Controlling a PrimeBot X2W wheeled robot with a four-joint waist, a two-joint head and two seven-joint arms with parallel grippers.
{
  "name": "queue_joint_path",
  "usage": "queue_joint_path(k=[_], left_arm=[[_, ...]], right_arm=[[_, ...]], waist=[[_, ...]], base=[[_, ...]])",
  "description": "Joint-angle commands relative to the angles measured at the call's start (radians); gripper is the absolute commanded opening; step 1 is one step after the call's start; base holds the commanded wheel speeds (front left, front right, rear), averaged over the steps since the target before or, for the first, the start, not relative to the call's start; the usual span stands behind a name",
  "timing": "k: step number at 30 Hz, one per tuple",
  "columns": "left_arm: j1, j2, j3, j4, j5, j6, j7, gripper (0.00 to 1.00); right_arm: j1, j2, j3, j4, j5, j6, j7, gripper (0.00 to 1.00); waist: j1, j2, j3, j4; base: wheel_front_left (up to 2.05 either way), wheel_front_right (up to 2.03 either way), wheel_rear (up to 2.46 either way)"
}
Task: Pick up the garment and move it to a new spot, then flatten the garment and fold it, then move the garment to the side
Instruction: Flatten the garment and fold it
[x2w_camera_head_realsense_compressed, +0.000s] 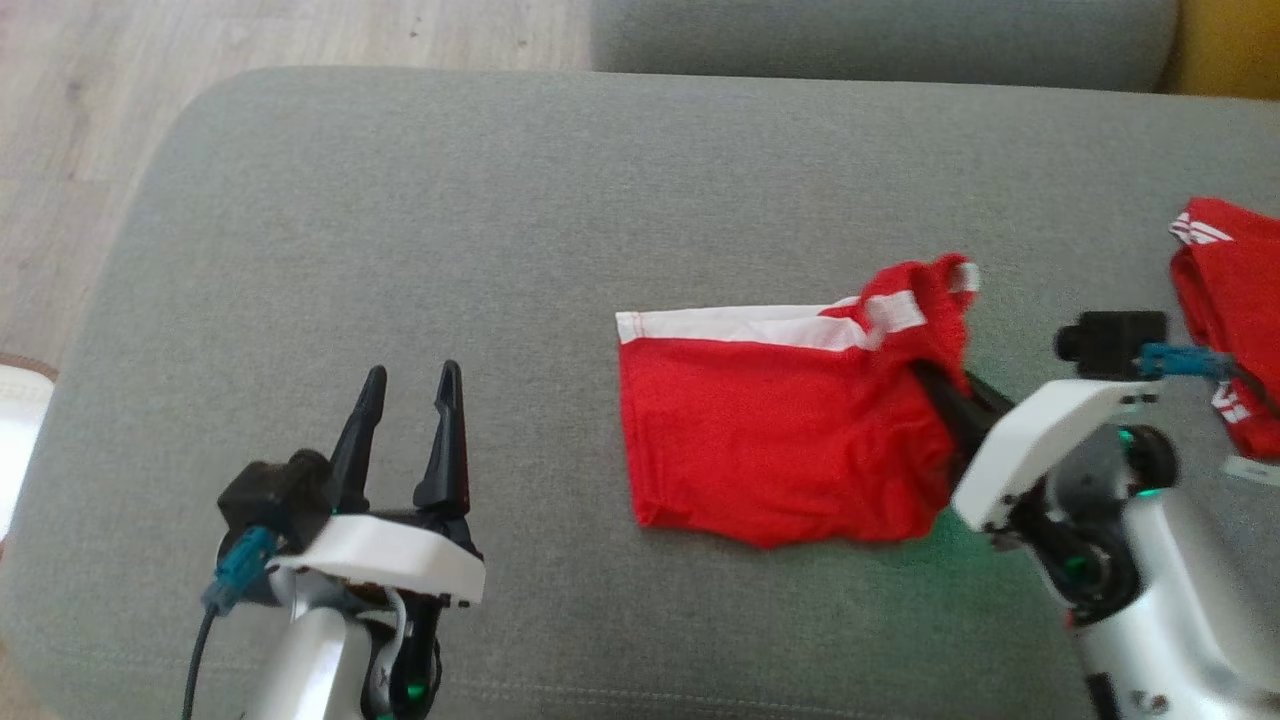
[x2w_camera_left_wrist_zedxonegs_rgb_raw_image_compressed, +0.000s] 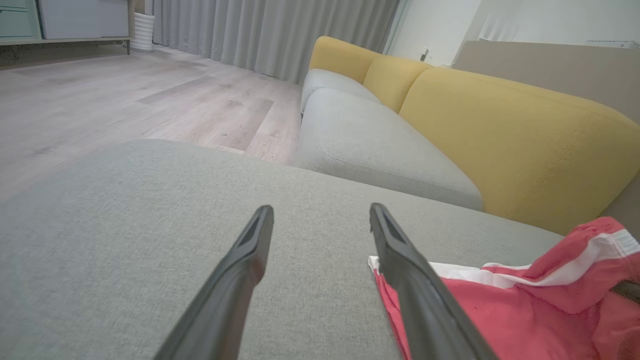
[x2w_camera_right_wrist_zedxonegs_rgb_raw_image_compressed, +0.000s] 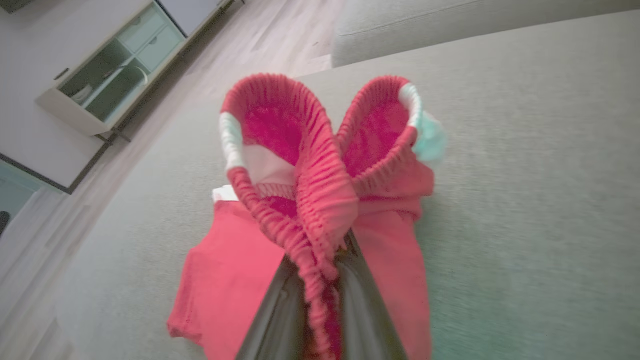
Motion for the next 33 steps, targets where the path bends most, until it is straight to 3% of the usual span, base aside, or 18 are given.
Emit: queue_joint_path(k=[1,9,17,18,19,20,21,22,33], left_arm=[[-0.014,0.002,0.027,-0.03,0.007,0.002,-0.012,1.0],[-0.013,0.002,0.009,-0.033,-0.002,0.006,-0.012,1.0],[-0.018,0.002,-0.007,-0.034,-0.017,0.014,-0.012,1.0],[-0.018,0.002,-0.007,-0.034,-0.018,0.015,-0.012,1.0],[-0.019,0.002,-0.008,-0.034,-0.019,0.015,-0.012,1.0],[-0.02,0.002,-0.008,-0.034,-0.02,0.016,-0.012,1.0],[-0.02,0.002,-0.008,-0.034,-0.02,0.016,-0.012,1.0],[-0.021,0.002,-0.009,-0.035,-0.021,0.016,-0.012,1.0],[-0.022,0.002,-0.003,-0.041,-0.023,0.022,-0.012,1.0]], right_arm=[[-0.013,0.021,0.028,-0.051,0.01,0.007,-0.008,0.0],[-0.048,0.13,0.071,0.023,-0.001,0.007,-0.066,0.0],[-0.11,0.15,0.139,0.169,-0.006,0.007,-0.159,0.0],[-0.119,0.15,0.149,0.183,-0.001,0.007,-0.172,0.06],[-0.127,0.15,0.162,0.195,0.003,0.007,-0.182,0.4],[-0.135,0.15,0.175,0.207,0.007,0.007,-0.194,0.6],[-0.135,0.15,0.175,0.207,0.007,0.007,-0.194,0.6],[-0.142,0.15,0.19,0.216,0.013,0.007,-0.205,1.0],[-0.176,0.15,0.366,0.209,0.082,0.007,-0.294,1.0]], waist=[[0.0,0.0,-0.005,0.011],[0.0,0.0,-0.006,0.044],[0.0,0.0,0.002,0.075],[0.0,0.0,0.003,0.077],[0.0,0.0,0.004,0.079],[0.0,0.0,0.005,0.08],[0.0,0.0,0.005,0.08],[0.0,0.0,0.006,0.081],[0.0,0.0,0.008,0.067]], base=[[0.0,0.0,0.0],[0.0,0.0,0.0],[0.0,0.0,0.0],[0.0,0.0,0.0],[0.0,0.0,0.0],[0.0,0.0,0.0],[0.0,0.0,0.0],[0.0,0.0,0.0],[0.0,0.0,0.0]])
